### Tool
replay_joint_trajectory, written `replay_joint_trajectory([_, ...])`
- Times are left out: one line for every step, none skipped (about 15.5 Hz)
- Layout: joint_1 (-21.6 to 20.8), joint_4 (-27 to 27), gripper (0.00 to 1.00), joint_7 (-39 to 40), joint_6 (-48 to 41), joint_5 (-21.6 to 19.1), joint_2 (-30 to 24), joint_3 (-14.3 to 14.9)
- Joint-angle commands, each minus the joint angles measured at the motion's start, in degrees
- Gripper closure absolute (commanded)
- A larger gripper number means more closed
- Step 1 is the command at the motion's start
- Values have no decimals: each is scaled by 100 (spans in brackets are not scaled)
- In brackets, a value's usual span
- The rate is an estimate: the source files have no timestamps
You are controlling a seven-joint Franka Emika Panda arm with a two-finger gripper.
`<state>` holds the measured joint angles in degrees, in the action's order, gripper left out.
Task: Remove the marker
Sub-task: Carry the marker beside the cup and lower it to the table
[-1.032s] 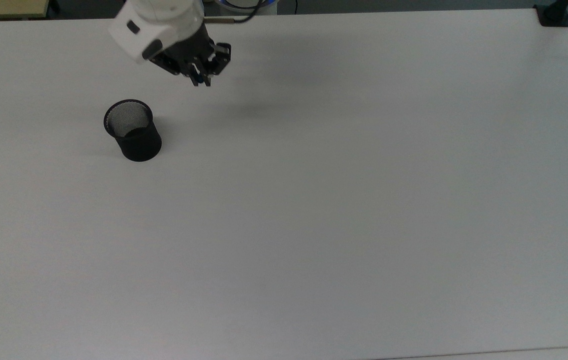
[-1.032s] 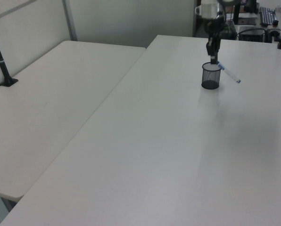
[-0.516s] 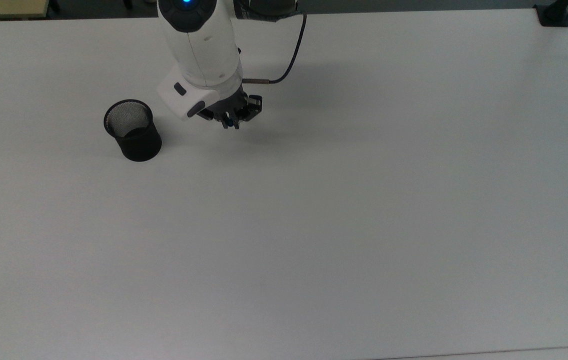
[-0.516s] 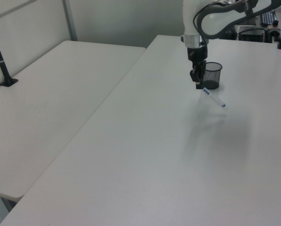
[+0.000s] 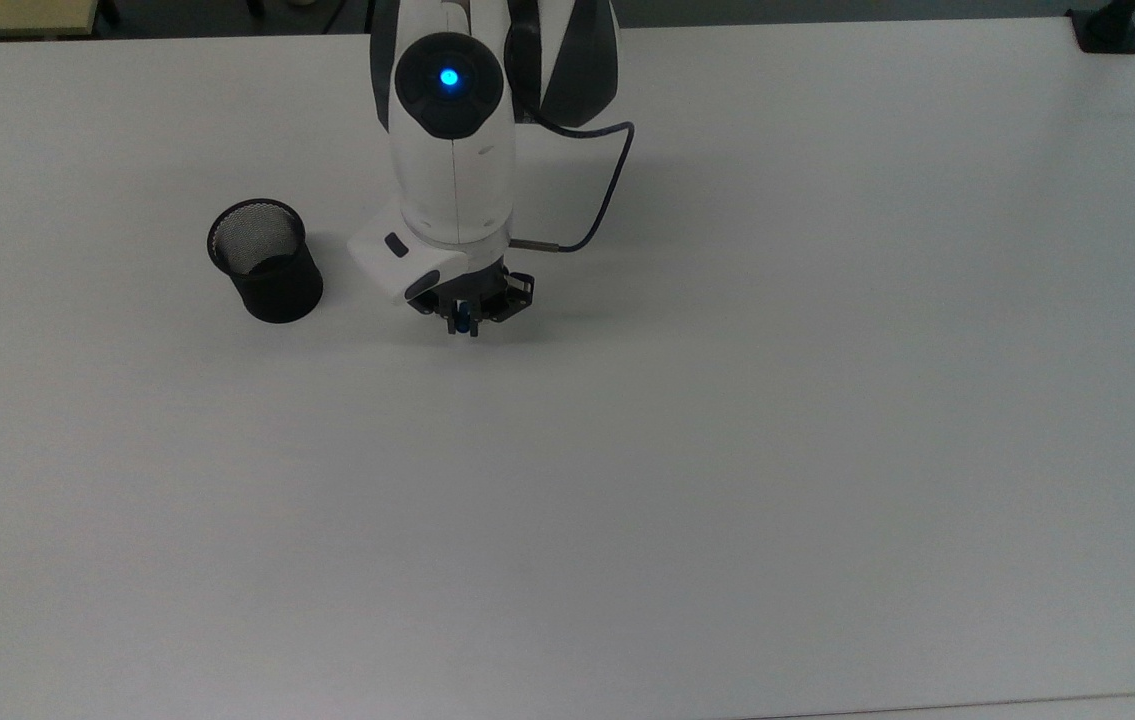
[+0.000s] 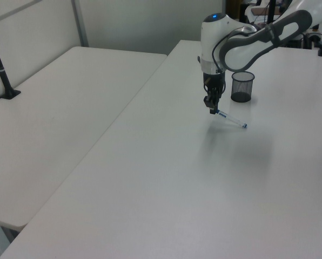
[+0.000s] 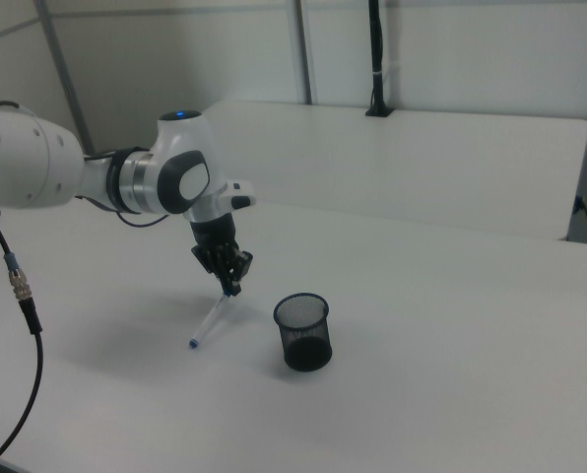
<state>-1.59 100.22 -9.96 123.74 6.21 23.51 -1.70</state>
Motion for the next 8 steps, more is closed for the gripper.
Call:
replay_joint_trajectory([-43, 182, 98, -252, 607, 354, 127, -23])
replay_joint_trajectory([-43, 182, 97, -252, 625, 398, 145, -32])
replay_joint_trajectory([-43, 191, 95, -252, 625, 442, 162, -40])
replay_joint_trajectory([-43, 217, 91, -252, 633, 477, 171, -40])
replay_joint_trajectory([-43, 226, 87, -252, 651, 477, 171, -40])
replay_joint_trajectory([-43, 226, 75, -243, 651, 477, 163, -40])
replay_joint_trajectory([-34, 218, 63, -252, 651, 469, 145, -40])
replay_joint_trajectory([-25, 209, 44, -261, 634, 460, 119, -40])
